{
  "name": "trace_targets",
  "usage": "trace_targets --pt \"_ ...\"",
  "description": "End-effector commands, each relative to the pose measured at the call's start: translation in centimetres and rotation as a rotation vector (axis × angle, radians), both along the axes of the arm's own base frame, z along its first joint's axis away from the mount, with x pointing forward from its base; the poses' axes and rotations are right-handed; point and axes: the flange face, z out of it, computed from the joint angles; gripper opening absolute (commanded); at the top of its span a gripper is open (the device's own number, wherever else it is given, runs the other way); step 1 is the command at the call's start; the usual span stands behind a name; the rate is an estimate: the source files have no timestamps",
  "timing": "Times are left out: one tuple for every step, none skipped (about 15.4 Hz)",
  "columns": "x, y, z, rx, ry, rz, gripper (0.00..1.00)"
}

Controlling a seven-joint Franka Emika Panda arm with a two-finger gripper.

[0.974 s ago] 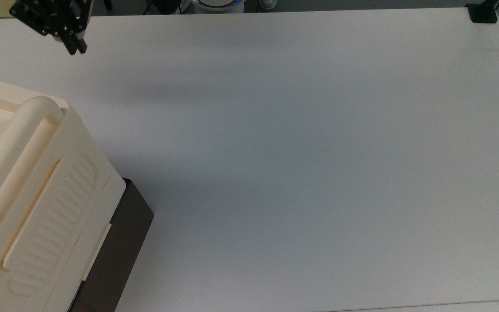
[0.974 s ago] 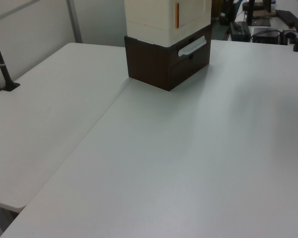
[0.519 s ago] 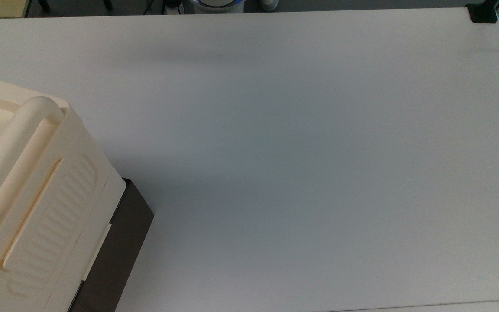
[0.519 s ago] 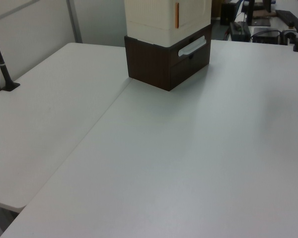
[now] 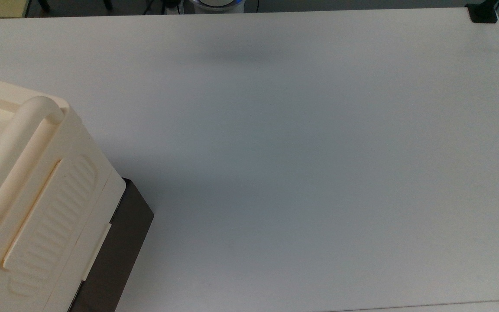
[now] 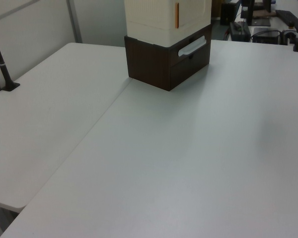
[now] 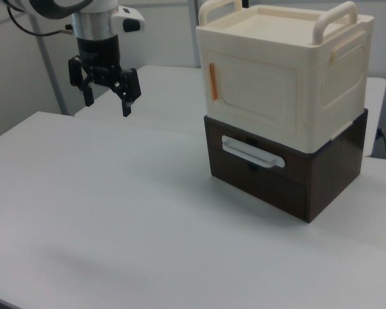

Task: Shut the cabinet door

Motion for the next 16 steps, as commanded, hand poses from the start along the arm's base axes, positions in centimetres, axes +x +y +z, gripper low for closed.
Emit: trace_targets --pt "0.7 -1.2 -0.2 -0.055 -0.057 -0.042 1.00" --pt "1.1 -1.5 -0.3 -0.075 -0.067 -0.048 1.00" --pt "1.2 -1.9 -0.3 -0.090 -0.074 -0.052 1.00" --pt "1.2 -2.0 -0.4 -0.097 -0.071 -0.052 1.00" --pt "1.1 -2.1 -0.5 -0.111 -0.066 -0.054 1.00" --pt "1.0 -2.3 -0.5 -0.131 -0.060 -0.053 1.00" --pt "1.0 -2.5 -0.7 -0.158 -0.052 -0.053 1.00" --pt "1.0 -2.7 -0.7 -0.170 -0.050 -0.059 1.00" --pt "1.1 -2.6 -0.8 -0.170 -0.051 -0.067 1.00" --pt "1.0 -2.7 -0.7 -0.171 -0.049 -0.074 1.00" --pt "0.9 -2.6 -0.8 -0.169 -0.044 -0.074 1.00" --pt "0.9 -2.7 -0.8 -0.170 -0.042 -0.079 1.00" --pt "0.9 -2.7 -0.8 -0.170 -0.040 -0.088 1.00" --pt "0.9 -2.7 -0.8 -0.170 -0.041 -0.095 1.00" --pt "0.9 -2.6 -0.8 -0.170 -0.043 -0.096 1.00" --pt "0.9 -2.6 -0.8 -0.170 -0.043 -0.094 1.00"
